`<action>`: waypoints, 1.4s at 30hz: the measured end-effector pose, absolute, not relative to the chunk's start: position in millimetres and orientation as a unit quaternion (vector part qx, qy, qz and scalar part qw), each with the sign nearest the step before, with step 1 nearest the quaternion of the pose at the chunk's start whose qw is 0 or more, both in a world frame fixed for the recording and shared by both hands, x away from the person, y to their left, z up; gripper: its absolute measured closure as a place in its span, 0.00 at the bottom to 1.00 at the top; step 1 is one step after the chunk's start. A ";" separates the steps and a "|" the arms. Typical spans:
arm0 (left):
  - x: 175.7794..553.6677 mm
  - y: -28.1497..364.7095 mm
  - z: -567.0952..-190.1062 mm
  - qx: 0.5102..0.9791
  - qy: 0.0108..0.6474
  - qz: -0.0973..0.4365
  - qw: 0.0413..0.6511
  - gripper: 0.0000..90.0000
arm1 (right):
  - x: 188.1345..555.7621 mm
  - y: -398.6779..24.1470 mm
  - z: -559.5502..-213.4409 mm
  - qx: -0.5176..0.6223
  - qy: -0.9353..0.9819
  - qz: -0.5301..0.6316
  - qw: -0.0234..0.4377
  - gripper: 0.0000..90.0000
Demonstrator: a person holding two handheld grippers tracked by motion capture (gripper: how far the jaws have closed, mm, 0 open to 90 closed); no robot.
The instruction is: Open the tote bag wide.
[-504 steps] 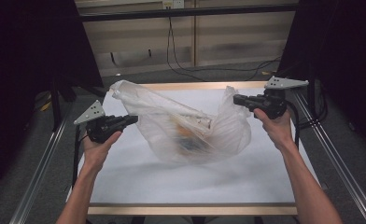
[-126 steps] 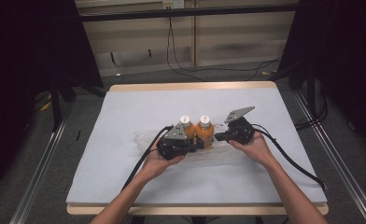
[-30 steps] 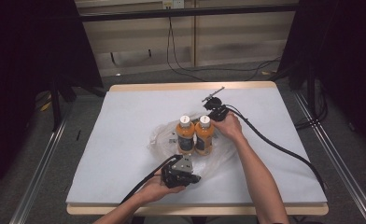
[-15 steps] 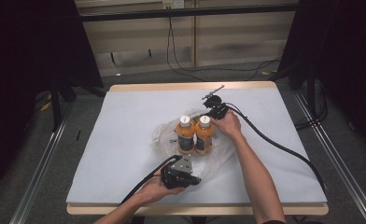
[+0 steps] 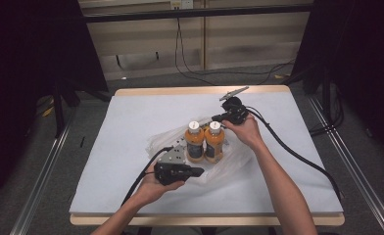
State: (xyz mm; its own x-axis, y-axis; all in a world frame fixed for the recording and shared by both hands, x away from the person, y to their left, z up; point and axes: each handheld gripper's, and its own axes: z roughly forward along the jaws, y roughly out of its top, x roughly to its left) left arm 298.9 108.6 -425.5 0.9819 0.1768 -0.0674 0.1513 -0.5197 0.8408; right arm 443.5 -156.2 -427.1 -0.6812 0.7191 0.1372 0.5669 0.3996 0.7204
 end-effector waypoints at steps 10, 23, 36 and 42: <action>338.6 143.3 -401.3 0.858 0.164 0.081 0.481 1.00 | 401.5 -179.1 -421.2 0.367 0.842 0.380 0.110 1.00; 398.5 136.8 -419.0 0.876 0.236 0.079 0.413 1.00 | 338.9 -186.8 -423.7 0.340 0.855 0.377 0.109 1.00; 424.9 102.4 -469.4 0.905 0.273 0.040 0.323 1.00 | 321.5 -187.9 -470.9 0.349 0.870 0.341 0.073 1.00; 433.8 99.1 -473.5 0.893 0.298 0.053 0.332 1.00 | 313.7 -188.6 -474.0 0.340 0.876 0.331 0.085 1.00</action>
State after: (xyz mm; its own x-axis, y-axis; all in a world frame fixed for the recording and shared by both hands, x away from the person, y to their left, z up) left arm 433.8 99.1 -473.5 0.8171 0.5673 -0.1023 0.4962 -0.6019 0.6257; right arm 313.7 -188.6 -474.0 -0.7540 0.6523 0.0765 0.5399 0.5493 0.6378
